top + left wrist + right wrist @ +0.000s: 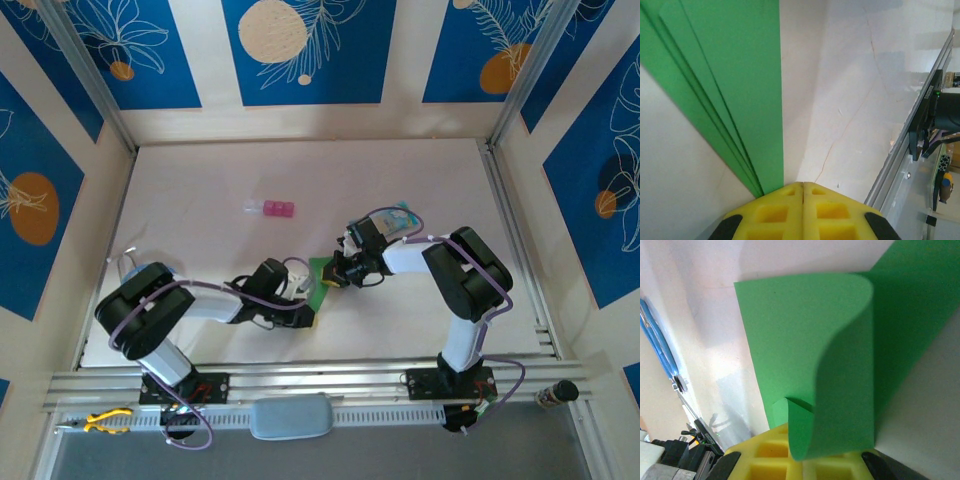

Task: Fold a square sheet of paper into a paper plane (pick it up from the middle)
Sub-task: Fold the wing for the fifth time at the center of the table.

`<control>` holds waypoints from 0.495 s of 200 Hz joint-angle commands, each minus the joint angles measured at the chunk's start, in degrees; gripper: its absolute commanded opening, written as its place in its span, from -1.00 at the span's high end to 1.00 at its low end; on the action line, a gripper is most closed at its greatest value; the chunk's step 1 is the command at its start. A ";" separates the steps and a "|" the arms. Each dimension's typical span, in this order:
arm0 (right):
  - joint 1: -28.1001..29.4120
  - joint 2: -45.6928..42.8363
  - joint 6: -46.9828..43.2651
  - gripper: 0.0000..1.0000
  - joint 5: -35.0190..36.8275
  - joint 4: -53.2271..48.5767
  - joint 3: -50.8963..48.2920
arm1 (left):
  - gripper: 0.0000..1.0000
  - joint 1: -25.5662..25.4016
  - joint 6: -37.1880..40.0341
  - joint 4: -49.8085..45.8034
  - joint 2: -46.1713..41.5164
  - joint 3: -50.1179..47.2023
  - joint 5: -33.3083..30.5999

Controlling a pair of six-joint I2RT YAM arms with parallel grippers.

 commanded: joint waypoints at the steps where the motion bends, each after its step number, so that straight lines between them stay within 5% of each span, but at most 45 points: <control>1: -0.28 2.57 -0.20 0.96 5.89 -4.84 -0.89 | 1.00 -1.34 1.98 -7.63 -1.54 -1.97 3.77; 55: -0.11 2.08 0.47 0.96 5.59 -4.83 -0.87 | 1.00 0.32 1.90 -7.73 -9.99 0.98 0.56; 99: 0.07 2.04 1.20 0.96 5.13 -4.47 -0.55 | 1.00 3.71 0.91 -7.13 -5.31 8.36 -5.68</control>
